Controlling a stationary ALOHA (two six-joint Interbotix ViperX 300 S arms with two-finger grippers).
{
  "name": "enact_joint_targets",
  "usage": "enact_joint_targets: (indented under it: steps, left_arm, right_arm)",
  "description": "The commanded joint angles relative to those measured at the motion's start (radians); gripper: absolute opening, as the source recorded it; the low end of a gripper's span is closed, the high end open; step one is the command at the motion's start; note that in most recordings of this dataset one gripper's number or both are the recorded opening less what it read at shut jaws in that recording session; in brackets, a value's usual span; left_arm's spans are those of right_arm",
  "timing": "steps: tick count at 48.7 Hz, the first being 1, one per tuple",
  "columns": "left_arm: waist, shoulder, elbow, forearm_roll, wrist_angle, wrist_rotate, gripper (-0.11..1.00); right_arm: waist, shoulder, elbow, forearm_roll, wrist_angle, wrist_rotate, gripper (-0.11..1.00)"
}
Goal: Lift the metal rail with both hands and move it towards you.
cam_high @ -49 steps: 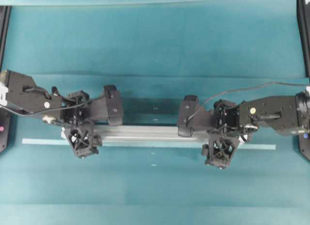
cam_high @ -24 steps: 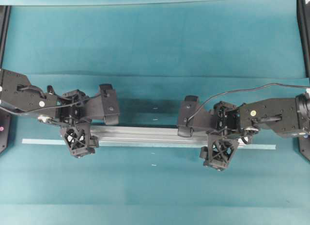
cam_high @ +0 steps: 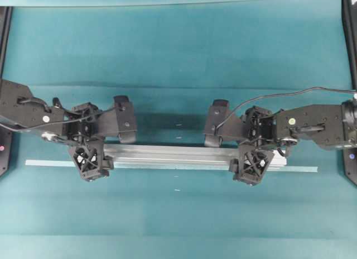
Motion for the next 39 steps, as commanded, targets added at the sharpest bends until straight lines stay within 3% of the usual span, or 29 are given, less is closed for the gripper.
enact_joint_targets:
  steps: [1,8,23,39]
  left_arm:
    - [-0.002,-0.028,-0.008,0.002,-0.002,0.002,0.95]
    - [-0.002,-0.058,-0.014,0.002,0.021,0.002,0.95]
    - [-0.044,-0.221,-0.049,0.002,0.190,0.037,0.95]
    - [-0.046,-0.517,-0.049,0.002,0.161,0.040,0.95]
  right_arm:
    - [-0.012,-0.014,0.002,-0.003,0.008,-0.002,0.90]
    - [-0.006,-0.037,-0.006,-0.003,0.015,0.002,0.90]
    - [0.005,-0.178,-0.081,0.000,0.071,0.006,0.90]
    - [0.003,-0.414,-0.061,-0.003,0.058,0.002,0.90]
